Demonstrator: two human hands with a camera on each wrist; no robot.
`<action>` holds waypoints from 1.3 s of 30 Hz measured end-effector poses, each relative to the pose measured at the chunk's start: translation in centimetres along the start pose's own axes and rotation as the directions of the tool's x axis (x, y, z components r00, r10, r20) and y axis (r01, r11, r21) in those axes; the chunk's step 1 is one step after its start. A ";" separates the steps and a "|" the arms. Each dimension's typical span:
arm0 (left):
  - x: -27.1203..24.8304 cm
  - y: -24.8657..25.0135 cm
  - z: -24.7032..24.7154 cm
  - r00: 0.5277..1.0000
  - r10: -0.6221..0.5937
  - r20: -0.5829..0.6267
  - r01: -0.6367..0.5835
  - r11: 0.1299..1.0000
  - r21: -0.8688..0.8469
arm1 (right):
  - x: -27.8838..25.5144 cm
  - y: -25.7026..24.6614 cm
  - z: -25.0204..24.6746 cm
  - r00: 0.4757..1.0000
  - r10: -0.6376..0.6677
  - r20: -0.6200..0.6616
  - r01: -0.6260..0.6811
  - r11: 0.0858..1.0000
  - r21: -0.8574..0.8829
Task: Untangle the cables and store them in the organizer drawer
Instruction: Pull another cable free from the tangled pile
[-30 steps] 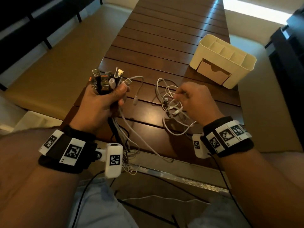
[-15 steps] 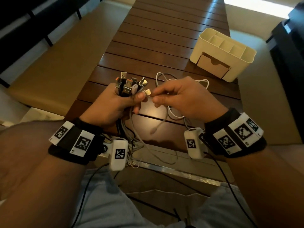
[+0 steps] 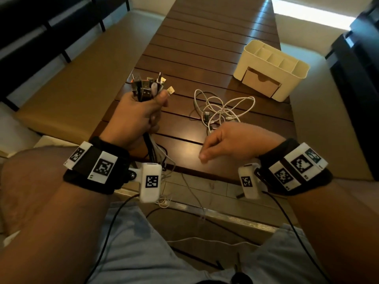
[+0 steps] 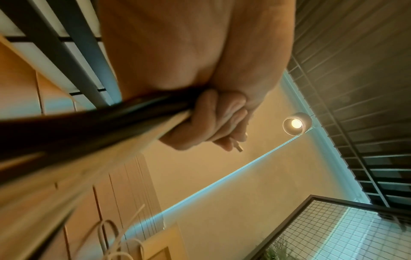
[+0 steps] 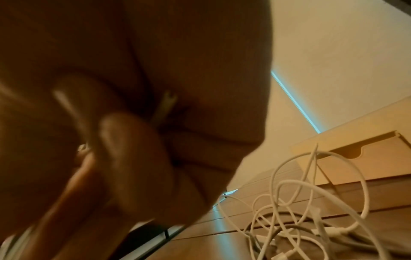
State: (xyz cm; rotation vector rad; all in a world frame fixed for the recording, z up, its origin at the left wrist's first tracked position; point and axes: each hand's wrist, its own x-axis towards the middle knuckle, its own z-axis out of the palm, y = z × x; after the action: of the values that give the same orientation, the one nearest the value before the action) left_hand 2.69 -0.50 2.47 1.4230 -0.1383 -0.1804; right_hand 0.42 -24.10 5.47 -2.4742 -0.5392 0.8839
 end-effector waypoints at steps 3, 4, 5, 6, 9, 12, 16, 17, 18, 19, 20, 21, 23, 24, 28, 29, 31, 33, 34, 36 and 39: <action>-0.3 -0.1 1.3 1.000 0.020 0.010 -0.019 0.997 -0.071 | 0.3 -0.1 -0.2 0.966 -0.067 -0.249 0.094 0.991 0.096; -0.3 -0.1 1.8 0.999 0.027 0.017 -0.025 0.996 -0.084 | 0.2 -0.4 -0.1 0.940 -0.094 -0.329 0.153 0.976 0.156; -0.4 -0.2 2.1 0.999 0.033 0.027 -0.031 0.996 -0.078 | 0.2 -0.7 -0.1 0.905 -0.120 -0.408 0.225 0.949 0.221; -0.4 -0.3 2.5 0.998 0.040 0.043 -0.038 0.998 -0.054 | 0.2 -1.1 -0.1 0.869 -0.136 -0.475 0.296 0.913 0.280; -0.7 -0.8 3.4 0.988 0.072 0.139 -0.083 0.994 0.075 | 0.6 -1.4 -0.3 0.790 -0.150 -0.594 0.415 0.844 0.339; -0.8 -1.4 3.9 0.977 0.040 0.210 -0.064 0.992 0.110 | 1.2 -0.8 -0.3 0.757 -0.159 -0.633 0.447 0.833 0.326; -0.3 -2.2 3.7 0.970 -0.030 0.239 0.019 0.999 0.051 | 1.8 -0.1 -0.1 0.777 -0.095 -0.623 0.467 0.751 0.468; -0.2 -2.4 3.6 0.970 -0.056 0.237 0.049 0.998 0.038 | 1.9 0.0 -0.2 0.772 -0.056 -0.633 0.473 0.716 0.513; -0.2 -2.7 3.5 0.968 -0.082 0.237 0.076 0.997 0.032 | 1.9 0.2 -0.3 0.766 -0.020 -0.642 0.477 0.687 0.548; -0.2 -3.1 3.5 0.965 -0.103 0.240 0.096 0.995 0.040 | 2.0 0.3 -0.4 0.764 0.004 -0.645 0.473 0.676 0.564; -0.3 -3.4 3.5 0.962 -0.117 0.247 0.105 0.993 0.061 | 2.2 0.5 -0.5 0.769 0.011 -0.639 0.455 0.692 0.560; -0.3 -3.9 3.6 0.959 -0.125 0.256 0.105 0.990 0.089 | 2.5 0.8 -0.4 0.782 0.008 -0.624 0.424 0.727 0.541; -0.3 -4.7 3.6 0.956 -0.143 0.257 0.115 0.986 0.121 | 3.2 1.4 0.0 0.820 0.006 -0.572 0.341 0.797 0.499; -0.3 -5.1 3.6 0.956 -0.156 0.247 0.130 0.985 0.116 | 3.5 1.8 0.1 0.837 0.015 -0.548 0.303 0.820 0.485; 0.4 -6.2 3.2 0.973 -0.176 0.150 0.171 0.984 0.045 | 4.0 3.6 -0.2 0.796 0.125 -0.592 0.167 0.894 0.415; 0.6 -6.4 3.0 0.976 -0.179 0.125 0.177 0.984 0.021 | 4.0 4.5 -0.5 0.777 0.180 -0.603 0.096 0.913 0.397; 1.0 -6.7 2.7 0.979 -0.184 0.091 0.186 0.982 -0.011 | 4.0 6.6 -1.2 0.787 0.271 -0.554 -0.100 0.943 0.318; 1.3 -7.0 2.6 0.979 -0.189 0.082 0.192 0.981 -0.032 | 4.2 8.3 -1.3 0.831 0.354 -0.429 -0.280 0.933 0.227; 1.4 -7.2 2.5 0.977 -0.195 0.085 0.199 0.979 -0.043 | 4.4 8.7 -1.0 0.848 0.386 -0.364 -0.337 0.922 0.193; 1.7 -7.5 2.5 0.976 -0.195 0.097 0.201 0.978 -0.051 | 5.2 9.0 0.1 0.866 0.415 -0.281 -0.406 0.909 0.091; 1.9 -7.7 2.5 0.973 -0.197 0.116 0.205 0.977 -0.058 | 6.5 8.6 2.1 0.875 0.302 -0.378 -0.355 0.931 -0.079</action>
State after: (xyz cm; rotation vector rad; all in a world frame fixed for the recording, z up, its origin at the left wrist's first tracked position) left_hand 3.69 -4.35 -4.81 1.3565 -0.0768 -0.4272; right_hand 5.49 -27.27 -3.73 -2.8270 -0.0521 0.4922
